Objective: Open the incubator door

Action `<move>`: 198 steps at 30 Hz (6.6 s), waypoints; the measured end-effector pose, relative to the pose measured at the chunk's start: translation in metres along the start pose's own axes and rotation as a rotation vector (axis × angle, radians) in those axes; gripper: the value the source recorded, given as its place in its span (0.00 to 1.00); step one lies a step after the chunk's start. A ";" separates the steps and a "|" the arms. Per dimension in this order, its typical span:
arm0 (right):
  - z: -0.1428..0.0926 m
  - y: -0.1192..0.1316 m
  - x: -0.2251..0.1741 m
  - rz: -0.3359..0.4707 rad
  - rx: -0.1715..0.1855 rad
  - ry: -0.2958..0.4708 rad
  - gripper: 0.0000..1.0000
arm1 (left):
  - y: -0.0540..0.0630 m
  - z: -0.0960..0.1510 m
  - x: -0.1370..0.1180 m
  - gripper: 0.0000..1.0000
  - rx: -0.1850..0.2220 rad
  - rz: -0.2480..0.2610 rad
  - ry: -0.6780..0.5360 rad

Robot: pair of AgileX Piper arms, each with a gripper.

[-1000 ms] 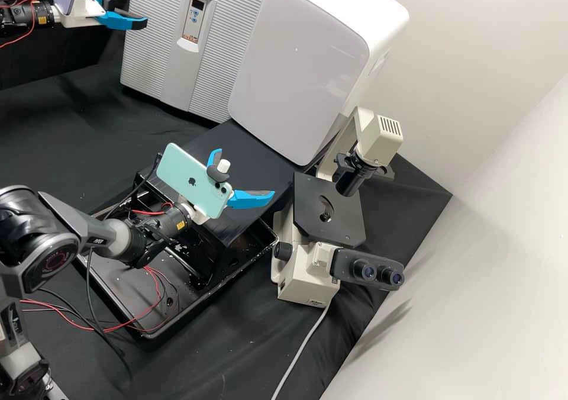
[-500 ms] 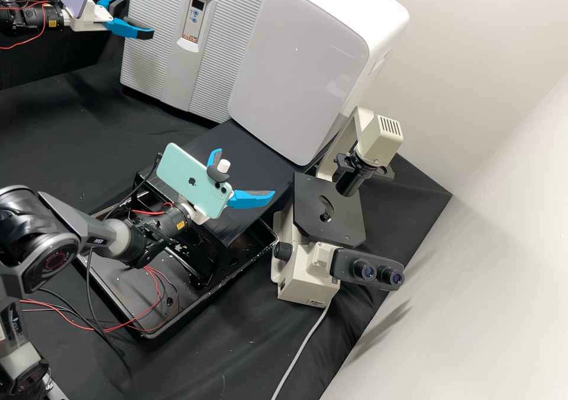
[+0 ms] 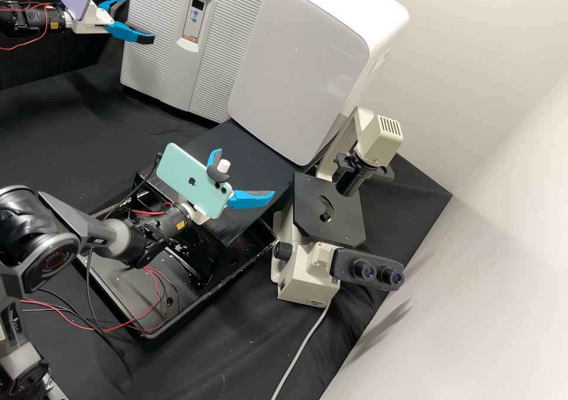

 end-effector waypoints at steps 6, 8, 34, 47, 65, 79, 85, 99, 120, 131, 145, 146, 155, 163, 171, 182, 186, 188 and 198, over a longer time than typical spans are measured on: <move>0.000 0.000 0.000 0.000 0.000 0.000 1.00 | 0.000 0.000 0.000 1.00 0.000 0.000 0.000; 0.000 0.000 0.000 0.000 0.000 0.000 1.00 | 0.000 0.000 0.000 1.00 0.000 0.000 0.000; 0.000 0.000 0.000 0.000 0.000 0.000 1.00 | 0.011 0.029 0.002 1.00 0.018 0.032 -0.078; 0.000 0.000 0.000 0.000 0.000 0.000 1.00 | 0.011 0.030 0.002 1.00 0.012 0.026 -0.084; 0.000 0.000 0.000 0.000 0.000 0.000 1.00 | 0.005 0.030 0.000 0.00 -0.020 0.017 -0.095; 0.000 0.000 0.000 0.000 0.000 0.000 1.00 | 0.007 0.032 -0.003 0.00 -0.022 0.017 -0.095; 0.000 0.000 0.000 0.000 0.000 0.000 1.00 | 0.005 0.031 -0.004 0.00 -0.048 0.025 -0.088; 0.000 0.000 0.000 0.000 0.000 0.000 1.00 | 0.006 0.029 -0.005 0.00 -0.087 0.040 -0.069; 0.000 0.000 0.000 0.000 0.000 0.000 1.00 | 0.005 0.028 -0.014 0.00 -0.141 0.038 -0.025; 0.000 0.000 0.000 0.000 0.000 0.000 1.00 | 0.003 0.035 -0.023 0.00 -0.180 0.036 -0.015; 0.000 0.000 0.000 0.000 0.000 0.000 1.00 | 0.003 0.037 -0.029 0.00 -0.184 0.035 -0.016; 0.000 0.000 0.000 0.000 0.000 0.000 1.00 | 0.002 0.037 -0.030 0.00 -0.186 0.033 -0.016; 0.000 0.000 0.000 0.000 0.000 0.000 1.00 | 0.002 0.051 -0.059 0.00 -0.150 0.018 -0.047; 0.000 0.000 0.000 0.000 0.000 0.000 1.00 | -0.007 0.079 -0.089 0.00 -0.015 -0.012 -0.100; 0.000 0.000 0.000 0.000 0.000 0.000 1.00 | -0.017 0.110 -0.118 0.00 0.003 -0.025 -0.201; 0.000 0.000 0.000 0.000 0.000 0.000 1.00 | -0.015 0.148 -0.149 0.00 -0.003 0.004 -0.444; 0.000 0.000 0.000 0.000 0.000 0.000 1.00 | -0.008 0.153 -0.157 0.00 -0.035 0.031 -0.475; 0.000 0.000 0.000 0.000 0.000 0.000 1.00 | -0.008 0.154 -0.160 0.00 -0.048 0.031 -0.478; 0.000 0.000 0.000 0.000 0.000 0.000 1.00 | -0.009 0.154 -0.161 0.00 -0.116 0.017 -0.485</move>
